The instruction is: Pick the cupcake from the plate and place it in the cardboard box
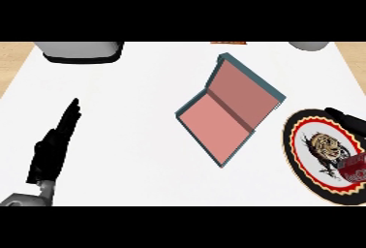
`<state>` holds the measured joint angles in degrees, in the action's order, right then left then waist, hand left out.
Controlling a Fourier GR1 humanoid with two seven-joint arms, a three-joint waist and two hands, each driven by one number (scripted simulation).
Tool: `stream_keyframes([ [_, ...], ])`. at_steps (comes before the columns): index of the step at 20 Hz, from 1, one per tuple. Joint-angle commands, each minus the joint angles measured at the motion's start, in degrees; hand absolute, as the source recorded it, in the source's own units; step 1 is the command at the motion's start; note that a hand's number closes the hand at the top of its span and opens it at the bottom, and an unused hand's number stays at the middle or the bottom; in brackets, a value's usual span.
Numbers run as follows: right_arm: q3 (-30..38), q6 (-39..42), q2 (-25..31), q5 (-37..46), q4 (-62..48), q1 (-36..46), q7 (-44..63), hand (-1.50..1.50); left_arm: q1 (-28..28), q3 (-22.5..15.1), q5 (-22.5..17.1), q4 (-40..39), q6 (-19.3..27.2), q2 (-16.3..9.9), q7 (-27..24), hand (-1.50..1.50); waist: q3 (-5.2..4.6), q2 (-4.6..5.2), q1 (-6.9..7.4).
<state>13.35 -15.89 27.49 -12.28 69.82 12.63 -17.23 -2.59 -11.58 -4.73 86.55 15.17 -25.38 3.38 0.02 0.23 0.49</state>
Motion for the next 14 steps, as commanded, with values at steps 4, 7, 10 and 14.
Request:
stream_keyframes([
  [4,0.1,5.3,7.6,5.2,-6.6,-1.7,-2.8,-1.50,1.9,3.0,-0.4,0.1,-1.5,-0.2,0.2,0.00,-0.03,-0.12,-0.16],
  [7,-4.5,8.3,15.2,11.4,-3.9,-6.1,2.4,-1.50,0.0,1.5,1.9,-0.5,1.9,2.1,1.9,0.00,-0.14,-0.20,-1.07],
  [10,-8.6,11.6,19.5,15.4,-4.0,-3.6,10.1,-1.50,0.3,0.0,2.4,0.5,1.0,2.6,2.1,0.00,-0.15,-0.11,0.07],
  [14,-14.0,23.5,26.5,17.2,0.4,-8.5,15.9,-1.50,2.5,1.3,2.5,0.8,1.0,1.4,0.5,0.00,-0.27,-0.47,-0.46],
])
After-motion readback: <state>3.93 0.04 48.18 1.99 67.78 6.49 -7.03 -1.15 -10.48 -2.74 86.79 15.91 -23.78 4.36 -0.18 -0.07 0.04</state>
